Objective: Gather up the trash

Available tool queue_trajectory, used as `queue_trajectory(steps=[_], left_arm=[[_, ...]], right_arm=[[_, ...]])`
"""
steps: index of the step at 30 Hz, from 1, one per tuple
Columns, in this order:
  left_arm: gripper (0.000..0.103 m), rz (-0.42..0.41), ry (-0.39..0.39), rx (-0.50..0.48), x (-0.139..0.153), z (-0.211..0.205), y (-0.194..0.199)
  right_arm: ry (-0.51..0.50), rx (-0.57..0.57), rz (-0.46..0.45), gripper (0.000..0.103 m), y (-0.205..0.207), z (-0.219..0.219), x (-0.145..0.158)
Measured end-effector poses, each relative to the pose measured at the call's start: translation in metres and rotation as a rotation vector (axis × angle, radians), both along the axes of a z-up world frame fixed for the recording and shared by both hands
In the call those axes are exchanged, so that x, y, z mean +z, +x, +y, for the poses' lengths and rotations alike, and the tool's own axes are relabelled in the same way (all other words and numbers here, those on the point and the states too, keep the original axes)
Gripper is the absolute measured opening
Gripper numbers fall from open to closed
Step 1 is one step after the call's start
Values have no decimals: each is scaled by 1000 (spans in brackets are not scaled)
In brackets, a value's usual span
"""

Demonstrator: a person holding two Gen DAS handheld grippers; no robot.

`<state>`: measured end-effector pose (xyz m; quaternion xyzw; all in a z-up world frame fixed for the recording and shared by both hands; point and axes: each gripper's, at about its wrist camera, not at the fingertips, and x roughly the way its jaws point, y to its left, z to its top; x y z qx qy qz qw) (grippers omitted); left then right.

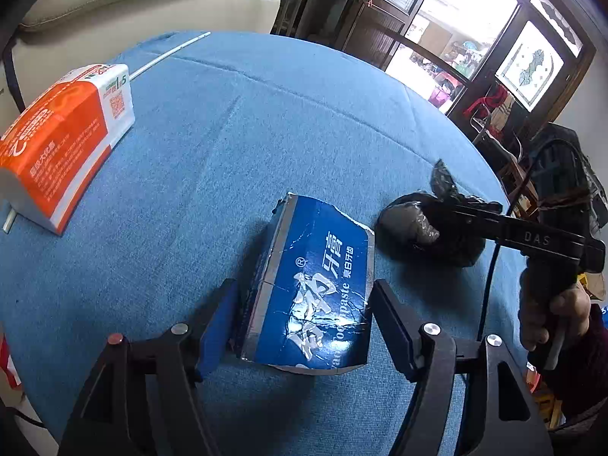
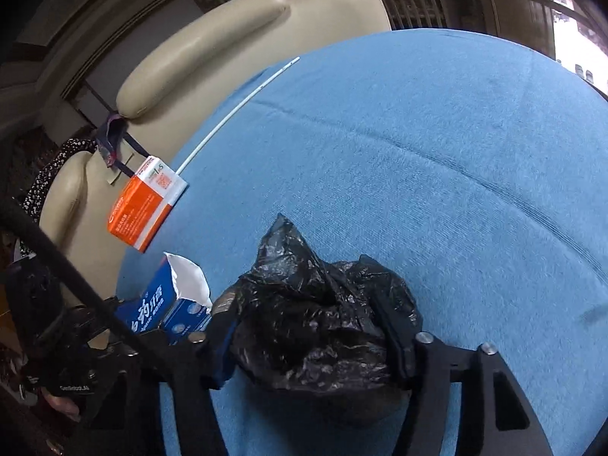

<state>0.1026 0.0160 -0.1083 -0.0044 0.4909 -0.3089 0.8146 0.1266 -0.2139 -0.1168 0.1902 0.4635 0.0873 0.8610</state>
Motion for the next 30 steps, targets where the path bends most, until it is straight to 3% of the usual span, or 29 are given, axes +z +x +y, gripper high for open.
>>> queue_trajectory(steps=[3,10,14,21,30], left_arm=[[73,20,-11,4,-1,1,-5],[75,39,-10,29,-3,-1,-6],[66,-9,52,36,7,-14,-18],[66,-125,108,-22,37,-45,-59],[66,-179,139,-66,44,-69,-91]], right_arm=[[-2,-18,-1,45,-16,-4,7],[11,-85,-3,42,-61,-19,21],[26,-128,-26,42,-95,-31,31],[66,-197,-74,42,-146,-49,42],[96,-226,-99,42,-179,-52,42]])
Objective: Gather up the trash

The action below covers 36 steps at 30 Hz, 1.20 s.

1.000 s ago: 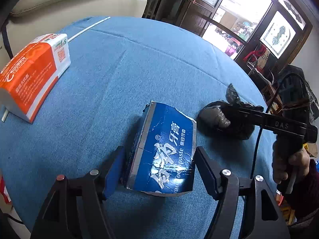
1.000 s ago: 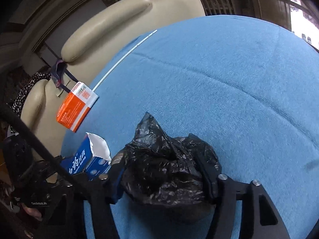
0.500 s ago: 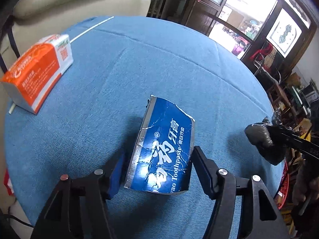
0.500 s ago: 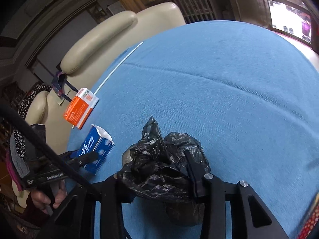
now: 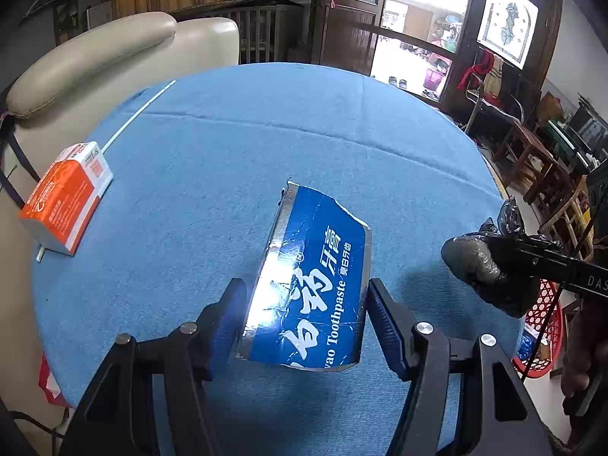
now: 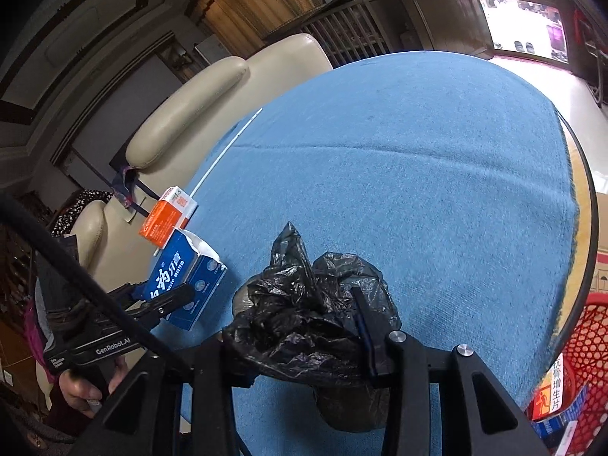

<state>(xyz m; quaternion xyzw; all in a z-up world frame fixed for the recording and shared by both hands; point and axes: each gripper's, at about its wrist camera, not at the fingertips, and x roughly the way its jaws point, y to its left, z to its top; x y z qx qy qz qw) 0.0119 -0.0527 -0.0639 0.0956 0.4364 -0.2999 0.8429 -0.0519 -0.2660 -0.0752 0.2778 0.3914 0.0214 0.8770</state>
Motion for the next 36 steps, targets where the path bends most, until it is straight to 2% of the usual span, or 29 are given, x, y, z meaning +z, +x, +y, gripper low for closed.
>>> queue_trajectory(steps=[4,8,11,14,21,25,28,32,36], left_arm=[[68,29,-20,-12,-5,-12,6],[71,108,-21,0,-20,-14,17],[71,145,-19,11,-26,-11,17],[71,127,-5,11,-24,-8,11],[71,53,-1,-3,-10,5,-14],[71,-41,26,22,-1,14,-18],[71,-75,22,75,8,24,-11],[72,-82,30,92,11,32,-9],[73,-16,20,59,-3,28,-8]], right_arm=[[15,-18,-18,42,0,-3,-1],[36,-70,-17,46,1,-11,-10],[95,-106,6,64,-2,-20,-22],[168,-122,4,66,-7,-26,-28],[210,-149,-89,70,-26,-33,-17],[149,-192,-131,70,-33,-33,-4],[37,-226,-130,70,-29,-32,4],[-59,-203,-64,70,-24,-25,2],[-76,-164,-22,70,-28,-20,-9]])
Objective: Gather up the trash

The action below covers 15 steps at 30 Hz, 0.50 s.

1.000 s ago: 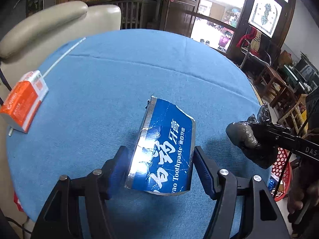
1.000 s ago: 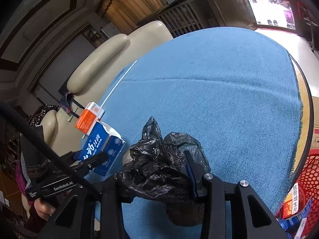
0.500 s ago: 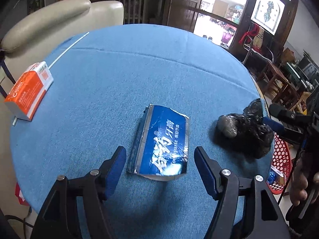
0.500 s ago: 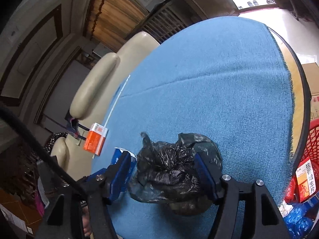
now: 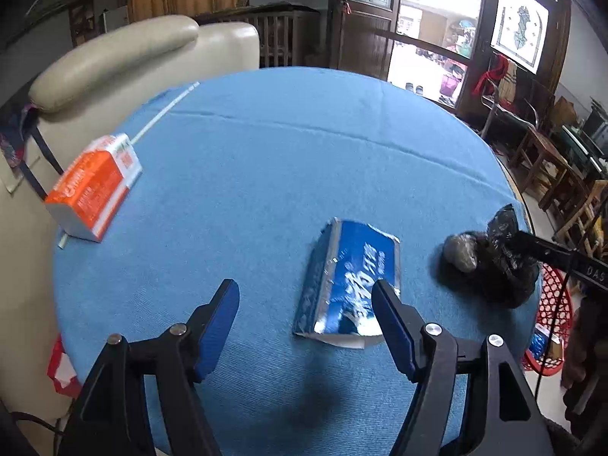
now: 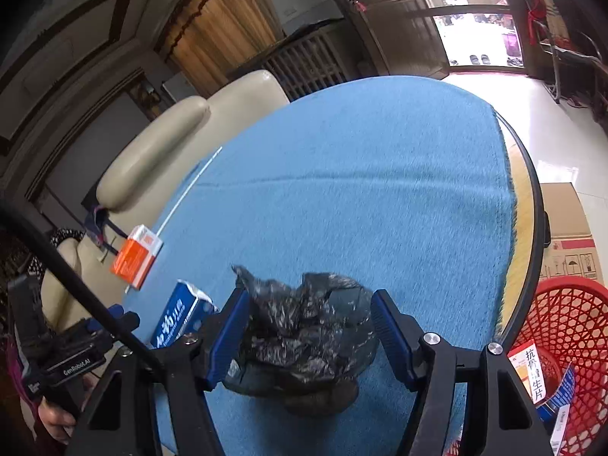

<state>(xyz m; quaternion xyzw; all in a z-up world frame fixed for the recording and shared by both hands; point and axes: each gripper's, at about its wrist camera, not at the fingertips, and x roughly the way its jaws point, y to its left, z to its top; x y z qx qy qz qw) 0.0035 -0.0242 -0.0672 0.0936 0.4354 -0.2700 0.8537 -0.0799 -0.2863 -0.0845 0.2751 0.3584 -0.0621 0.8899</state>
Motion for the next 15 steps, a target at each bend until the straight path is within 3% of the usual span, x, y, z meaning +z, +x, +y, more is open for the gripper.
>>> queue_trajectory(steps=[8,11,15], left_arm=[[73,128,-51,-47,-20,-20,15],[73,136,-51,-50,-24,-24,18],[73,112,-32,-47,-24,-29,17]], right_arm=[[42,91,79,69,12,19,-26],[23,121,67,54,15,29,-27],[2,144,60,48,17,36,-28]])
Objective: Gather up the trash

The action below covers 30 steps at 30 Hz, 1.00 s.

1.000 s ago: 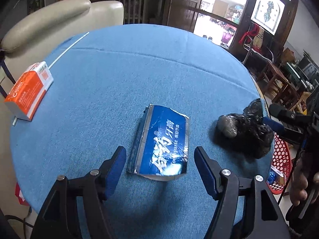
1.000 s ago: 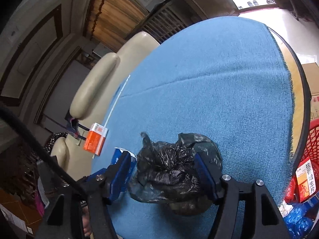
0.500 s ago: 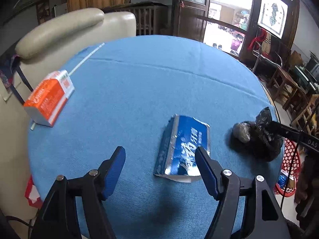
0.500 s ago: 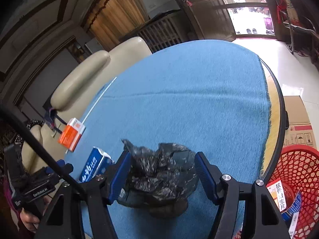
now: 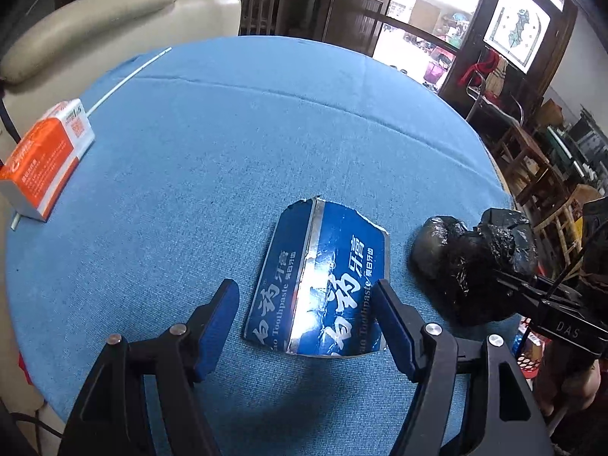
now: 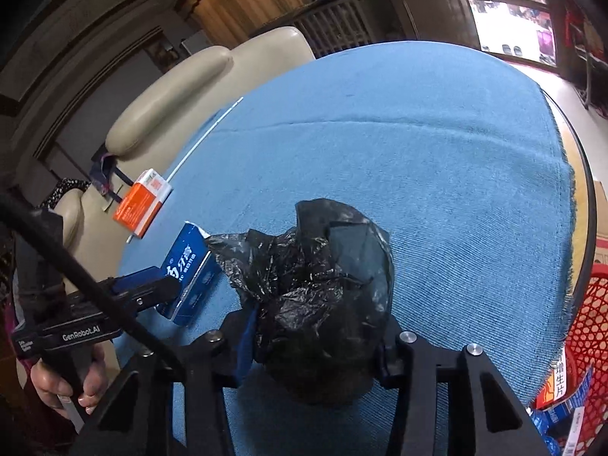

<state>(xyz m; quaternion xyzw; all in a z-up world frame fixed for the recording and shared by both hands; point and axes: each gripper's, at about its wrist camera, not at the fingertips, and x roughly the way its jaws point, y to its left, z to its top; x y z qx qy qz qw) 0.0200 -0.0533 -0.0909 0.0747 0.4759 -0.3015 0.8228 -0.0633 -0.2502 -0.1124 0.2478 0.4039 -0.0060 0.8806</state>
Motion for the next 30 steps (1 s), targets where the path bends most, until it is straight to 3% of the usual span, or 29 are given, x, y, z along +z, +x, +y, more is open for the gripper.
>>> queue_trajectory(steps=[3,7,15,30], left_arm=[[70,-35,30,-1,4,-9,-2],[58,-48,44,-22,6,-15,-4],[58,-108,131,-27,9,-24,-9],[59,-145,187,-55,8,-34,-20]], right_arm=[[11,7,-9,46,-1,2,-2],[5,17,-19,45,-3,2,-2],[-20,-26,-15,45,-10,-13,2],[19,-32,-17,45,-11,-18,-2]])
